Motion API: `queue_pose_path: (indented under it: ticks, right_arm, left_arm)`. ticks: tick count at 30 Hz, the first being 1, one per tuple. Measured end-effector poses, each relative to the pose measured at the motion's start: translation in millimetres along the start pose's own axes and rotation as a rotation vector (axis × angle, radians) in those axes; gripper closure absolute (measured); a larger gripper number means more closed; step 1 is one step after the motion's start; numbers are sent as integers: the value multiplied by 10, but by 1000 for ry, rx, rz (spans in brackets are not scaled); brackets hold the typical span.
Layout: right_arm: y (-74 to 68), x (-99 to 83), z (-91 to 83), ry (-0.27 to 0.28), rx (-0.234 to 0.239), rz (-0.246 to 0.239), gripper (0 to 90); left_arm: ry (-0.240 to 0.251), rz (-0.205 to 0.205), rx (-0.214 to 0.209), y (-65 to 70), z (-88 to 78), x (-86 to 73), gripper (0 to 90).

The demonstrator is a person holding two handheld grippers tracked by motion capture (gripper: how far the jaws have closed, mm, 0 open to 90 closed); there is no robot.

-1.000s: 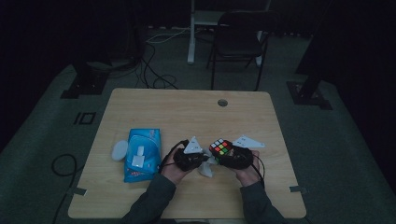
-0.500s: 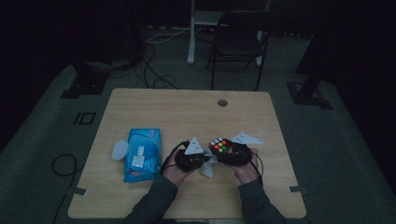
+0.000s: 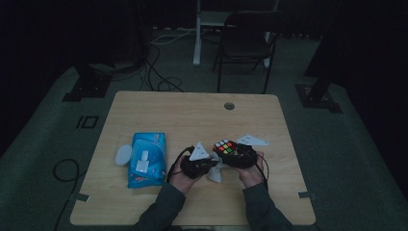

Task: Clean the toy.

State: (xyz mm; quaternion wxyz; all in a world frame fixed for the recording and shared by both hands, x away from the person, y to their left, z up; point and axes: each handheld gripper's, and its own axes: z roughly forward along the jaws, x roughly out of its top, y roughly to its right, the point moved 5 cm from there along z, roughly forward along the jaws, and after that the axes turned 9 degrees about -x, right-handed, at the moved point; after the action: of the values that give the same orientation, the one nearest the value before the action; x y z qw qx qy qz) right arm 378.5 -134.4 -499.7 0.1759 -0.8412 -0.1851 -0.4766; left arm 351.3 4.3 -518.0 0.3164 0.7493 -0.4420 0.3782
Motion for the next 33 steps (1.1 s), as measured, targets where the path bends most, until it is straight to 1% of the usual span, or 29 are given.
queue_pose_path:
  ticks: [7,10,17,24,33]
  right_arm:
    - [6,14,29,2,2,16,340]
    - [11,21,43,5,9,25,340]
    - [20,60,41,16,-1,37,340]
    - [21,68,64,9,-10,41,339]
    - [27,79,82,10,-22,53,340]
  left_arm:
    - [3,-2,-2,7,4,10,873]
    - [0,5,-5,35,6,24,873]
    - [8,3,-17,42,2,61,873]
    - [3,12,-27,55,17,60,873]
    - [5,9,-41,72,44,86,873]
